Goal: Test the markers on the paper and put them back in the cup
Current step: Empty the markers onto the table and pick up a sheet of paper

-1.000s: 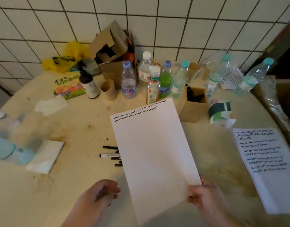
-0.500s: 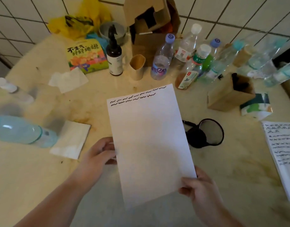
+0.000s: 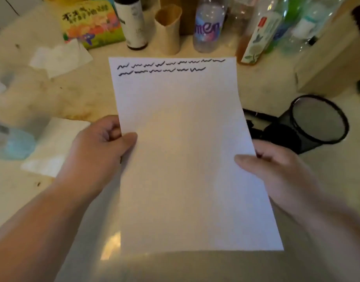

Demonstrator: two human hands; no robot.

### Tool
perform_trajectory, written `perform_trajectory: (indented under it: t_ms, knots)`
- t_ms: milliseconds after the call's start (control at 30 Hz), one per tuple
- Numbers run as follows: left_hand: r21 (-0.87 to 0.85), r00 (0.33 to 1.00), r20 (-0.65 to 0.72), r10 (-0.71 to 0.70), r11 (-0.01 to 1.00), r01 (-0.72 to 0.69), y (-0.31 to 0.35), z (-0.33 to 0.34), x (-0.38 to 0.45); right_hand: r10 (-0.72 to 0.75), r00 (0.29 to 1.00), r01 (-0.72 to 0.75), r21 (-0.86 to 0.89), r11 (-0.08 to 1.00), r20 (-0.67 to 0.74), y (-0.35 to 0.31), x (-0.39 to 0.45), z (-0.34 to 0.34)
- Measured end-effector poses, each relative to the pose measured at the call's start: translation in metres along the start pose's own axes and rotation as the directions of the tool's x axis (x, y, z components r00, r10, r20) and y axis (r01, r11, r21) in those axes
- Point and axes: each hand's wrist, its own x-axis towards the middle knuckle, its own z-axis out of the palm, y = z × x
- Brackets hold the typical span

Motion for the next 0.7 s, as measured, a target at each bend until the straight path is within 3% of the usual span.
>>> perform_trajectory:
  t_ms: [133, 300, 500, 700]
  knots:
    - [0.018, 0.989, -0.011, 0.149, 0.989, -0.148, -0.013, -0.002, -0.008, -0.208, 0.975, 0.208, 0.000, 0.978, -0.083, 0.013, 0.014, 0.004]
    - [0.125, 0.961, 0.096, 0.259, 0.955, -0.270, -0.007, -0.004, -0.044, -0.328, 0.917, 0.303, -0.140, 0.943, -0.225, 0.035, -0.004, 0.016]
    - [0.346, 0.928, 0.235, 0.290, 0.867, -0.358, -0.012, 0.001, -0.100, -0.288, 0.919, 0.238, -0.204, 0.950, -0.268, 0.056, -0.068, 0.031]
    - [0.386, 0.920, 0.336, 0.200, 0.862, -0.328, -0.033, -0.001, -0.136, -0.195, 0.948, 0.150, -0.188, 0.971, -0.251, 0.072, -0.119, 0.040]
